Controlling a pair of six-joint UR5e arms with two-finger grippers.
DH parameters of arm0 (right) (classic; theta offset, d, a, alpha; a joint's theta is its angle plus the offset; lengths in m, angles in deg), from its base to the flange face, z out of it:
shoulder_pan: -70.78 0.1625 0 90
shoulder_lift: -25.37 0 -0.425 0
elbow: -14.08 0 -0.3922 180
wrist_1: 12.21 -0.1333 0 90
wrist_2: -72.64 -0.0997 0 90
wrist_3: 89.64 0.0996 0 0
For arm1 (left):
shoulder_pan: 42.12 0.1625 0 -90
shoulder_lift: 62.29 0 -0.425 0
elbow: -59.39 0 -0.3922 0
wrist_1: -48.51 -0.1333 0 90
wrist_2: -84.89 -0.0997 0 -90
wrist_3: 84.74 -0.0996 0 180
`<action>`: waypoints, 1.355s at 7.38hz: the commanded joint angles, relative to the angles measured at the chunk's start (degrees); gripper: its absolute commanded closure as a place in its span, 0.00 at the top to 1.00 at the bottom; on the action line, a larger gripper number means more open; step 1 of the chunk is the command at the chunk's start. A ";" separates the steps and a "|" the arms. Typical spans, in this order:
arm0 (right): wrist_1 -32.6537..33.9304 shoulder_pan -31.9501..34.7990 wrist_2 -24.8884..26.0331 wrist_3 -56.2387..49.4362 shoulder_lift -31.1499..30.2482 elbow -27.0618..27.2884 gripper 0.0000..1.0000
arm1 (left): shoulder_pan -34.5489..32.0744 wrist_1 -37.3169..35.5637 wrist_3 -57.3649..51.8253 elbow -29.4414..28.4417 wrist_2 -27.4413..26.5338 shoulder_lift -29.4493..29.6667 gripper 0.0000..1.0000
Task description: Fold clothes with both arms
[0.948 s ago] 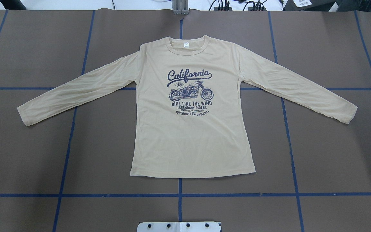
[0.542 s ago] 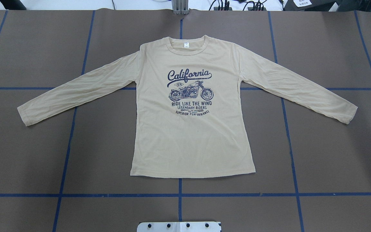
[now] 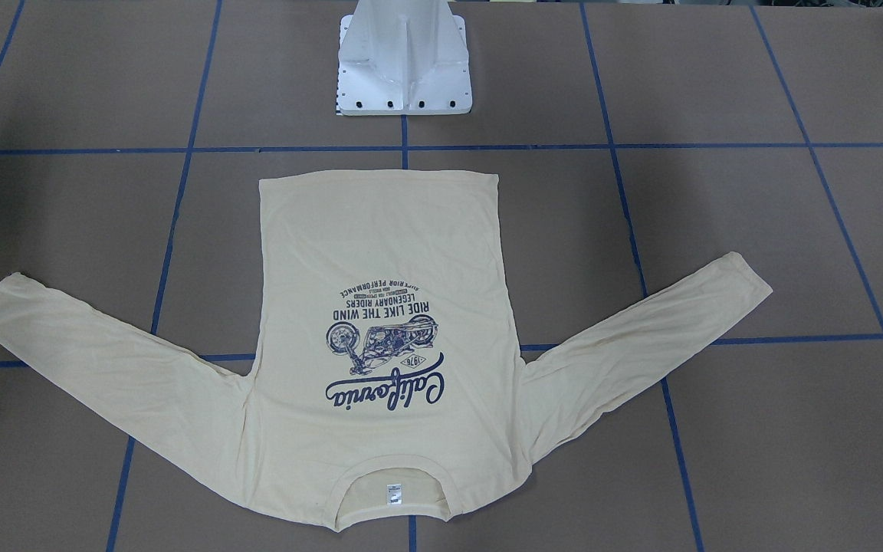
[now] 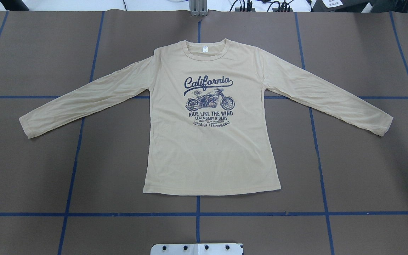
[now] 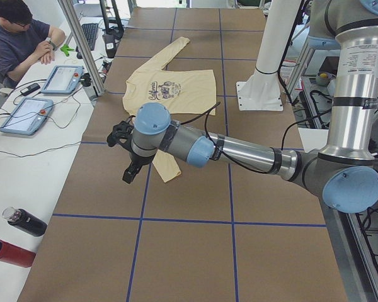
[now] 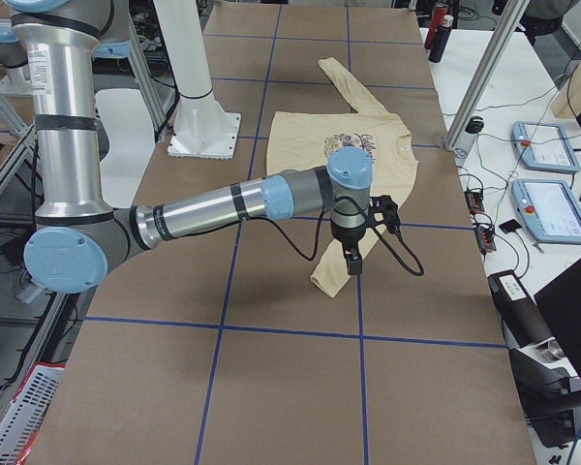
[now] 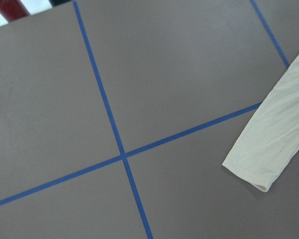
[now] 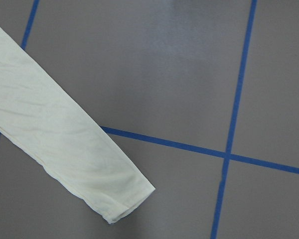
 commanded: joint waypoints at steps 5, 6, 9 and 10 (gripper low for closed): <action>-22.22 -18.18 7.62 34.22 1.84 -5.10 1.00 | 7.34 11.13 6.64 -3.14 -0.67 1.10 1.00; -29.84 -18.20 7.54 34.34 -1.31 -7.82 1.00 | 7.34 11.22 6.64 -3.14 -0.67 1.02 1.00; -53.06 -18.11 5.97 34.34 -4.33 -22.56 0.99 | 7.34 11.22 6.47 -3.05 -0.59 0.75 1.00; -54.78 -18.20 6.05 34.87 -3.72 -24.61 0.97 | 7.34 11.30 6.38 -3.05 -0.59 0.67 1.00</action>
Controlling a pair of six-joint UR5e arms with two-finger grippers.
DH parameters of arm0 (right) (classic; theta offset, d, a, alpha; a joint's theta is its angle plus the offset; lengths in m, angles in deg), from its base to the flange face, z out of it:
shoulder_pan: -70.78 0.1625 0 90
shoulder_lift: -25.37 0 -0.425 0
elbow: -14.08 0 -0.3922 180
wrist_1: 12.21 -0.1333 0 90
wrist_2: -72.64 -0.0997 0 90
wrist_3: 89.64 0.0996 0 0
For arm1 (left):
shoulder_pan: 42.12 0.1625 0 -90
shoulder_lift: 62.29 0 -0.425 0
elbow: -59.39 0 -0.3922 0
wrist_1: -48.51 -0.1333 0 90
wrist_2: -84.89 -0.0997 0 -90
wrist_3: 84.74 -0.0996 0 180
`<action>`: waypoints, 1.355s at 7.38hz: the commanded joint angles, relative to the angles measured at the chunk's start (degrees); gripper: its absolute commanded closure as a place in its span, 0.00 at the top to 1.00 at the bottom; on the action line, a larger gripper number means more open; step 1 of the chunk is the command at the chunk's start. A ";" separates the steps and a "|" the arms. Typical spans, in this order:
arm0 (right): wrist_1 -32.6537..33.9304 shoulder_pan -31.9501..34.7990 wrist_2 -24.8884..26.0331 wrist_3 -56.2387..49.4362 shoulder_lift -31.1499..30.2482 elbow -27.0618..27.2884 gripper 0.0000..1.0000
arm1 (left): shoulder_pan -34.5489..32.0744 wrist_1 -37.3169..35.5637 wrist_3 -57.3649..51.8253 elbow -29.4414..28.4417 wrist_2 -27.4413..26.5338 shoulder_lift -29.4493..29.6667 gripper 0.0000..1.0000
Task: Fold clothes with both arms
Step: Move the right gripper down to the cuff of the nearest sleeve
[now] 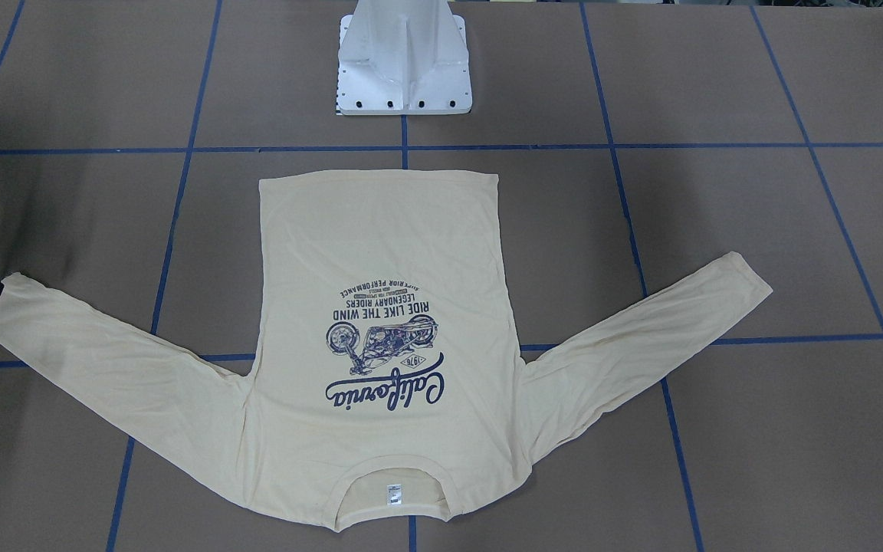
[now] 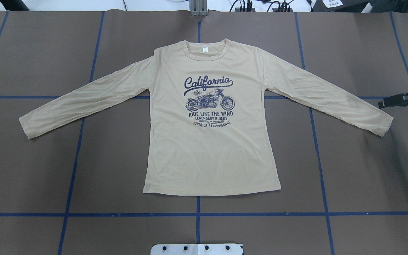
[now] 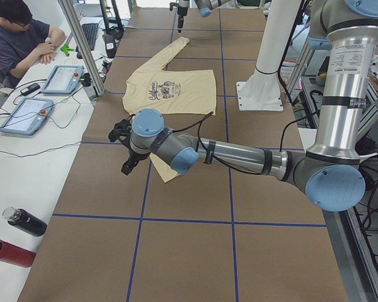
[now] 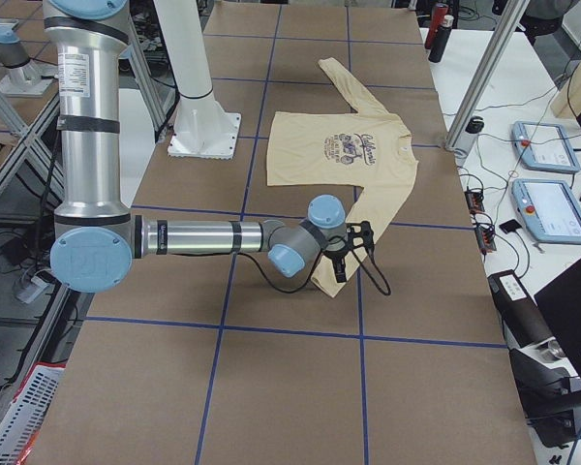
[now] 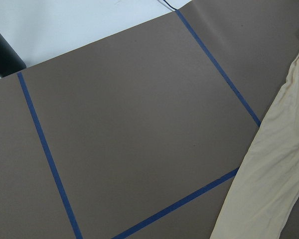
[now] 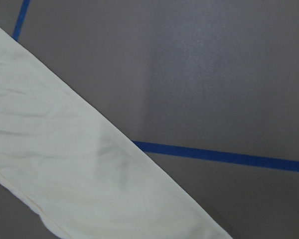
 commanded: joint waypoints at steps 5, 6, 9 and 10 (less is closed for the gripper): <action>-5.22 -0.68 0.91 2.83 1.23 -7.47 0.78 | 0.00 -0.02 -0.17 0.21 0.02 -0.09 1.00; -5.22 -1.38 1.00 2.83 1.23 -7.47 0.78 | 0.00 -0.02 -0.17 0.21 0.02 -0.09 1.00; -5.22 -3.14 2.83 2.92 1.15 -7.39 0.74 | 0.00 0.07 -0.17 0.30 0.02 -0.35 1.00; -5.22 -3.32 2.84 2.84 1.06 -7.38 0.71 | 0.00 0.07 -0.26 0.30 0.02 -0.53 1.00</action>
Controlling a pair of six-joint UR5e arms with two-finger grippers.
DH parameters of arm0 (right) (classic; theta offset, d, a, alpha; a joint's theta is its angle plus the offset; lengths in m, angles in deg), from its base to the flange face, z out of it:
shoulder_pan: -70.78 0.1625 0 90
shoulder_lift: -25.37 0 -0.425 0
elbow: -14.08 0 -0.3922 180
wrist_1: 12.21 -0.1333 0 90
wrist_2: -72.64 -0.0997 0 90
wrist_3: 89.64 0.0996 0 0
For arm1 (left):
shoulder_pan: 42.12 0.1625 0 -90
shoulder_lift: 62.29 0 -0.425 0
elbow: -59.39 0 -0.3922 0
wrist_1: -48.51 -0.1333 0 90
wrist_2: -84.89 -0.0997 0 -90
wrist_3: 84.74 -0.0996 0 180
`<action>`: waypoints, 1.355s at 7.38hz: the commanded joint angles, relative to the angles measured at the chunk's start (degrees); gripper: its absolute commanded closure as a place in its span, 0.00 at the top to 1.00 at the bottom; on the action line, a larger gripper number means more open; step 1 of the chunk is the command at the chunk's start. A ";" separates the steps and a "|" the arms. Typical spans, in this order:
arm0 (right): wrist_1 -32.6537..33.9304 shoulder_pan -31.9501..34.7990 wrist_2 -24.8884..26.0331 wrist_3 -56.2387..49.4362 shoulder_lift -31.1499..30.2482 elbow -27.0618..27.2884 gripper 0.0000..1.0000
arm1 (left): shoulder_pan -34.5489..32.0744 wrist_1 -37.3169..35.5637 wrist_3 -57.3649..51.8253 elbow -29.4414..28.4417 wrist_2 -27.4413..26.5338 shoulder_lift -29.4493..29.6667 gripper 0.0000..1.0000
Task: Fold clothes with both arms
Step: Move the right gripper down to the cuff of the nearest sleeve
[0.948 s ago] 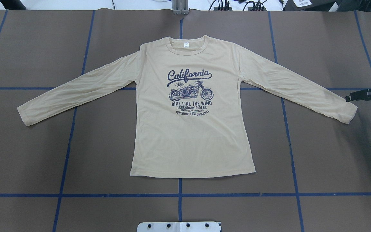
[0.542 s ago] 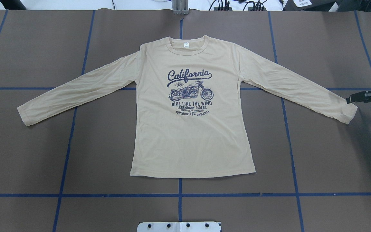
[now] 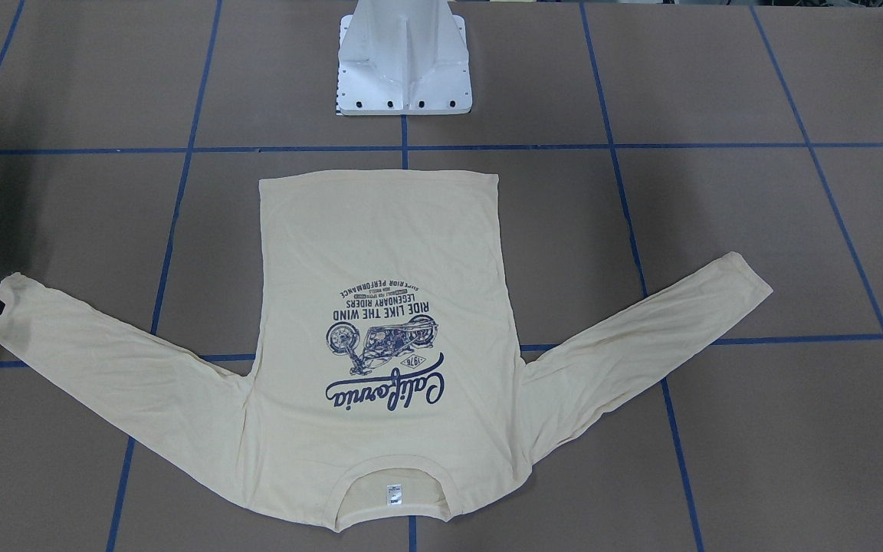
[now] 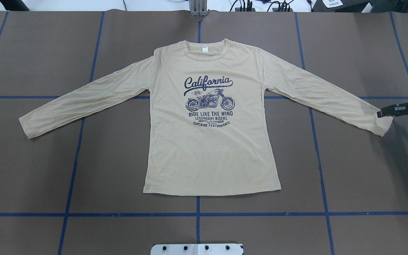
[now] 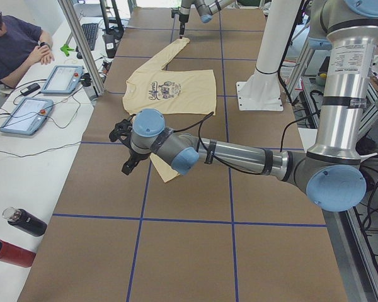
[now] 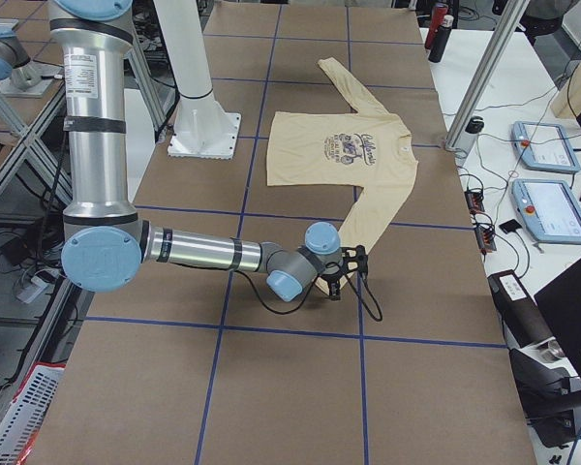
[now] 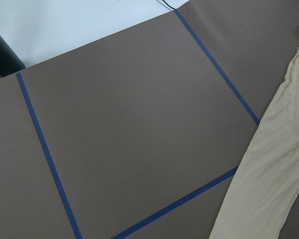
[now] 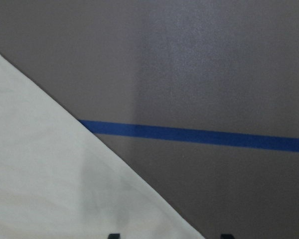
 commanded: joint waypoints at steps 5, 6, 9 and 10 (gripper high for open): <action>0.00 -0.96 1.71 -0.06 -0.42 -0.05 0.63 | 0.00 0.03 -0.07 0.03 0.00 -0.21 1.00; 0.00 -0.96 1.72 -0.06 -0.42 -0.05 0.55 | 0.00 0.03 0.02 0.03 0.00 -0.21 1.00; 0.09 -0.96 1.72 -0.06 -0.69 -0.22 0.35 | 0.00 0.03 0.02 0.12 0.00 -0.21 1.00; 0.09 -0.96 1.72 -0.06 -0.69 -0.22 0.17 | 0.00 0.03 0.02 0.03 0.00 -0.21 1.00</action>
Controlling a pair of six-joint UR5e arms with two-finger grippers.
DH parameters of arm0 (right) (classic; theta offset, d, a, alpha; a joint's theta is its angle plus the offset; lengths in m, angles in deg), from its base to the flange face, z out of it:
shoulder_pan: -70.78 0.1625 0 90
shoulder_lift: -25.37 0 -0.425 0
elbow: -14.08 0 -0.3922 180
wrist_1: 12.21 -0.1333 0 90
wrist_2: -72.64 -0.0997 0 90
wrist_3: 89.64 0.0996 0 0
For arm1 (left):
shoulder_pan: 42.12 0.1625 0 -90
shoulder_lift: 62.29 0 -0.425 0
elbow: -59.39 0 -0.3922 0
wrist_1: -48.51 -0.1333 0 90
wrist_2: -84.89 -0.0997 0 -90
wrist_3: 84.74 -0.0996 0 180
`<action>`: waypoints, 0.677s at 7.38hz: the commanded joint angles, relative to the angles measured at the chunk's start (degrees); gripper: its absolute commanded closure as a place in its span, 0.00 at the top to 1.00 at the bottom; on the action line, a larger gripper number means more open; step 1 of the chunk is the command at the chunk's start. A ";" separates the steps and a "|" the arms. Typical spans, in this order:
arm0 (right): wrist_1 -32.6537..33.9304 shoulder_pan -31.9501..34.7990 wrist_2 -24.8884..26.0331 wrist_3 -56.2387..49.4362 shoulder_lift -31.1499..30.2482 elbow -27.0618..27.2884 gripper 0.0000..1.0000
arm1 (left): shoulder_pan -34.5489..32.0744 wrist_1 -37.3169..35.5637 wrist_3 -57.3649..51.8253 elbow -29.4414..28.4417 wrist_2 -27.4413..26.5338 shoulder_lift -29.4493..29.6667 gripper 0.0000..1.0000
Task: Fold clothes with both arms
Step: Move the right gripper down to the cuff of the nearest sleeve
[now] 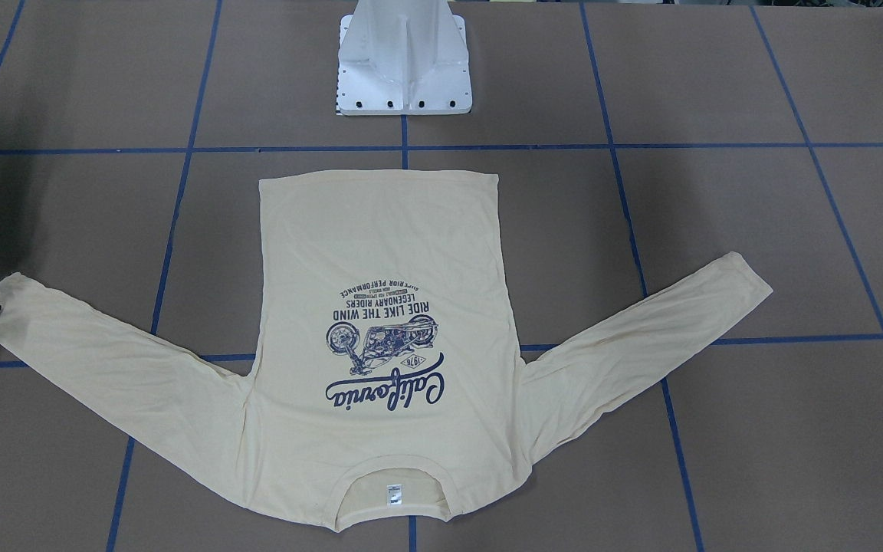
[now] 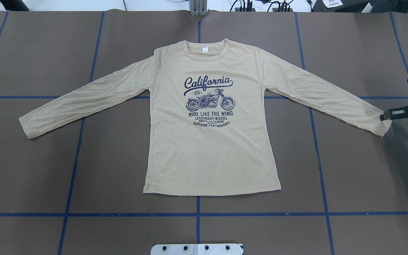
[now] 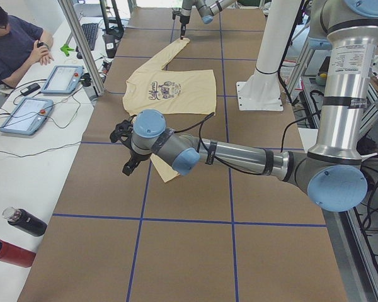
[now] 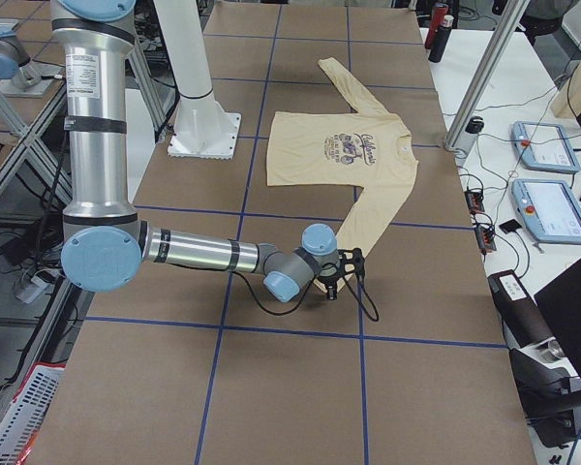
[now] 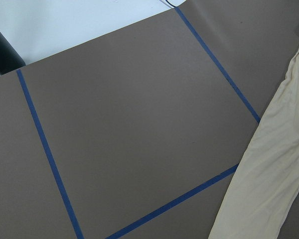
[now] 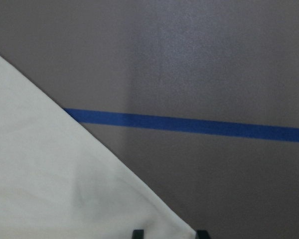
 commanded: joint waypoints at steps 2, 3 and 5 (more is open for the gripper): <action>0.03 0.17 -0.17 -0.09 -0.23 0.15 0.00 | 0.00 0.00 0.09 0.05 0.00 0.00 1.00; 0.03 0.17 -0.52 0.00 -0.23 0.67 0.00 | 0.00 0.00 0.09 0.05 0.00 0.00 1.00; 0.03 0.26 -1.05 0.00 -0.05 1.20 0.00 | 0.00 0.00 0.09 0.05 0.00 0.00 1.00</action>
